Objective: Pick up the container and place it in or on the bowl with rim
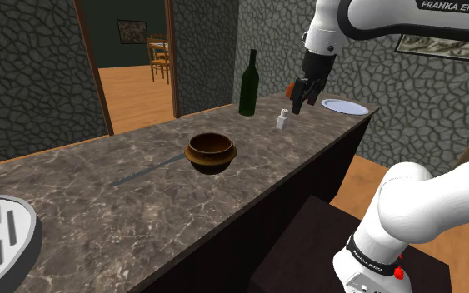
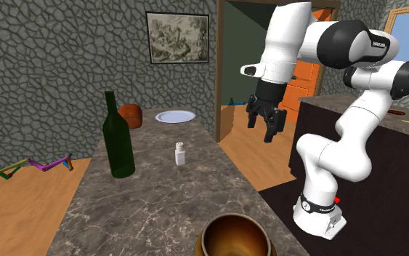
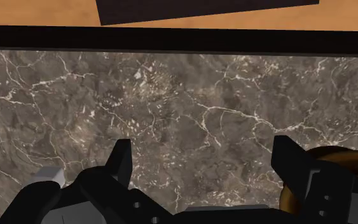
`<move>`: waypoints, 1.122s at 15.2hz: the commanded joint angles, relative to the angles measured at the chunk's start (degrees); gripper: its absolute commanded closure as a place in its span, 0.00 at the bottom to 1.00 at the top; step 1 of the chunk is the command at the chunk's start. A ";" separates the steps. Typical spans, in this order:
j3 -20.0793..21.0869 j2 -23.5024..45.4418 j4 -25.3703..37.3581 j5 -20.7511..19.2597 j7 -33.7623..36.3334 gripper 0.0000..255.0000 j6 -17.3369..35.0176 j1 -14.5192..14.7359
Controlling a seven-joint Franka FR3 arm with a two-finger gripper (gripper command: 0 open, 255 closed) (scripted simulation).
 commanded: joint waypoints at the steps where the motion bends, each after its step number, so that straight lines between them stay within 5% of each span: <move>1: 0.00 0.00 0.00 0.00 0.00 0.00 0.00 0.00; 10: -12.72 12.73 5.05 -3.71 -15.62 0.00 5.63 -0.75; 17: -21.76 26.68 13.39 -2.46 -28.48 0.00 9.01 -0.37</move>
